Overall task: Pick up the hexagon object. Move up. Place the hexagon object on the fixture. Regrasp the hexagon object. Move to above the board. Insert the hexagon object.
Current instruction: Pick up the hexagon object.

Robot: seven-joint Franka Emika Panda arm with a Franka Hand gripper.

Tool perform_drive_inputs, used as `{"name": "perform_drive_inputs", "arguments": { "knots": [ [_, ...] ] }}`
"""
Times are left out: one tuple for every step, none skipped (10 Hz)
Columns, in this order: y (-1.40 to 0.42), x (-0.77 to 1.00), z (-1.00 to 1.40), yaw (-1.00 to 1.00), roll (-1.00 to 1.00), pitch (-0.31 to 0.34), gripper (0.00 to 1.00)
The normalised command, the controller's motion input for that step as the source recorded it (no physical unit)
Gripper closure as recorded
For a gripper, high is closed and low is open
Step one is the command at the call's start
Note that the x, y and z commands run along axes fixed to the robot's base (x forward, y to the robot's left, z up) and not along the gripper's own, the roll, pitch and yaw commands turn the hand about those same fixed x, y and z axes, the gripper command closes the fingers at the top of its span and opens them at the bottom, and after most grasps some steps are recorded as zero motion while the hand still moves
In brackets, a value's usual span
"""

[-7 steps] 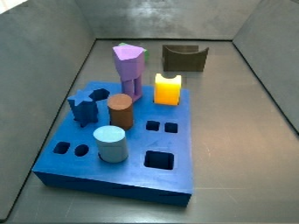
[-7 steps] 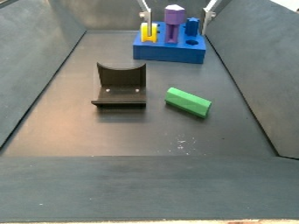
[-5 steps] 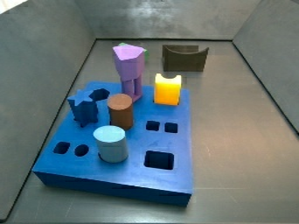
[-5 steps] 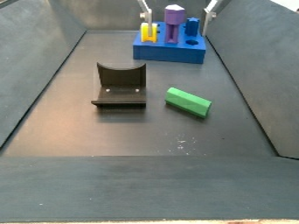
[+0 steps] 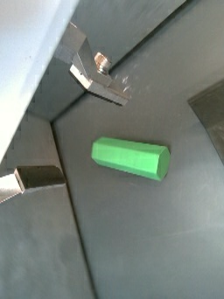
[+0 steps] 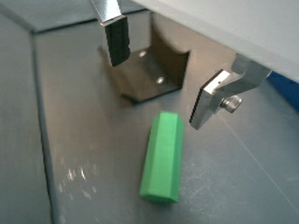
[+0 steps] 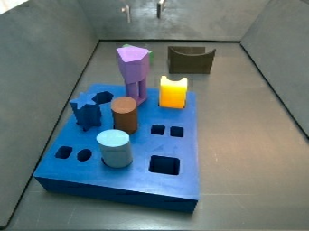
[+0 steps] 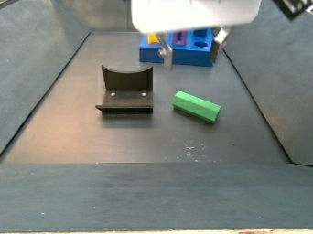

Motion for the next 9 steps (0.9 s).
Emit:
{"name": "perform_drive_inputs", "arguments": {
  "knots": [
    [0.04,-0.13,-1.0,0.99,0.0,-0.096,0.0],
    [0.06,0.0,-1.0,0.96,-0.02,-0.004,0.0],
    [0.0,0.0,-1.0,0.89,-0.03,-0.007,0.0],
    [0.0,0.1,-1.0,0.8,-0.07,0.0,0.0],
    [0.0,0.1,-1.0,0.8,-0.06,0.0,0.0],
    [0.0,0.09,-1.0,0.8,-0.06,0.0,0.0],
    [0.0,0.09,-1.0,0.8,-0.04,0.0,0.0],
    [0.0,0.0,-1.0,0.63,0.0,0.0,0.0],
    [0.06,-0.16,-1.0,0.43,0.0,0.0,0.0]
  ]
}}
